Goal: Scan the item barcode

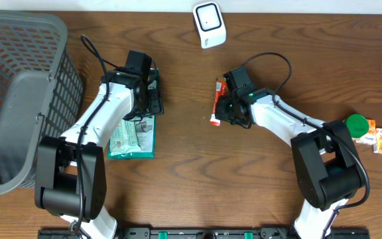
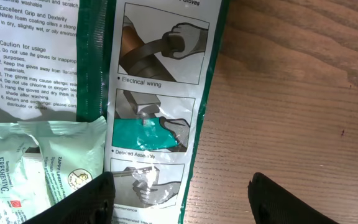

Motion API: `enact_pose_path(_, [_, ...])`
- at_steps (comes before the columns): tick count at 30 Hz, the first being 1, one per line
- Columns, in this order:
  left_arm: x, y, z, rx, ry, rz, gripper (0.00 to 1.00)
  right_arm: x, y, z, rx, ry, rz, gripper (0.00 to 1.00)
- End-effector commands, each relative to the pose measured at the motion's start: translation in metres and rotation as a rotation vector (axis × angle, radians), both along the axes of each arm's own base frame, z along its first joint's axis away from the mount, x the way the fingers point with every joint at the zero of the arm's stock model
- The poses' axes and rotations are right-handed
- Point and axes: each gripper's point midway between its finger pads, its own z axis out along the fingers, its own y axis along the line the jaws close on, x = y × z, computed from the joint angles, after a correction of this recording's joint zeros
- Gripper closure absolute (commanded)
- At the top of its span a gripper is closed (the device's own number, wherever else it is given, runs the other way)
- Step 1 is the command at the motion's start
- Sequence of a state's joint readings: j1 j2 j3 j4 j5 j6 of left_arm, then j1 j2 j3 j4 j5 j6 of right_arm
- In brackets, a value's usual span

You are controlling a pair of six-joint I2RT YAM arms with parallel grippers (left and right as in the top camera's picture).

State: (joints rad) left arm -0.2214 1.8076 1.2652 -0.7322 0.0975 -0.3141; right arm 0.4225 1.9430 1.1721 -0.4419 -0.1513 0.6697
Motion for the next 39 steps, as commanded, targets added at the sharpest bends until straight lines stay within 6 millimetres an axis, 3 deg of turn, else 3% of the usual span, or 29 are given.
enact_pose_path(1, [-0.001, 0.005, -0.002, 0.023, 0.004, 0.001, 0.3, -0.018, -0.011, -0.019, -0.04, 0.064, -0.009, 0.63])
enact_pose_path(11, [-0.001, 0.005, -0.002, 0.023, 0.004, 0.001, 0.3, -0.026, 0.009, -0.039, -0.058, 0.067, 0.045, 0.66])
enact_pose_path(13, [-0.001, 0.005, -0.002, 0.023, 0.005, 0.001, 0.3, -0.028, 0.007, -0.045, -0.089, 0.07, 0.041, 0.76])
enact_pose_path(15, [-0.001, 0.005, -0.002, 0.023, 0.005, 0.001, 0.3, -0.03, -0.001, -0.048, -0.146, 0.069, 0.033, 0.94])
enact_pose_path(16, [-0.001, 0.005, -0.002, 0.023, 0.005, 0.001, 0.3, -0.029, -0.007, -0.047, -0.175, 0.062, 0.026, 0.98])
enact_pose_path(18, [-0.001, 0.005, -0.002, 0.023, 0.004, 0.001, 0.3, -0.026, -0.014, -0.042, -0.211, 0.044, 0.017, 0.95])
enact_pose_path(19, [-0.001, 0.005, -0.002, 0.023, 0.004, 0.001, 0.3, -0.021, -0.014, -0.033, -0.206, 0.016, 0.035, 0.69])
enact_pose_path(22, [-0.001, 0.005, -0.002, 0.023, 0.004, 0.001, 0.3, -0.013, -0.011, -0.019, -0.175, -0.017, 0.063, 0.55])
enact_pose_path(25, [-0.001, 0.005, -0.002, 0.023, 0.004, 0.001, 0.3, -0.012, -0.012, -0.01, -0.139, -0.017, 0.059, 0.59])
enact_pose_path(31, [-0.001, 0.005, -0.002, 0.023, 0.004, 0.001, 0.3, -0.02, -0.024, -0.014, -0.195, 0.017, 0.037, 0.62])
enact_pose_path(39, [-0.001, 0.005, -0.002, 0.023, 0.004, 0.001, 0.3, -0.017, -0.023, -0.013, -0.187, 0.008, 0.026, 0.7])
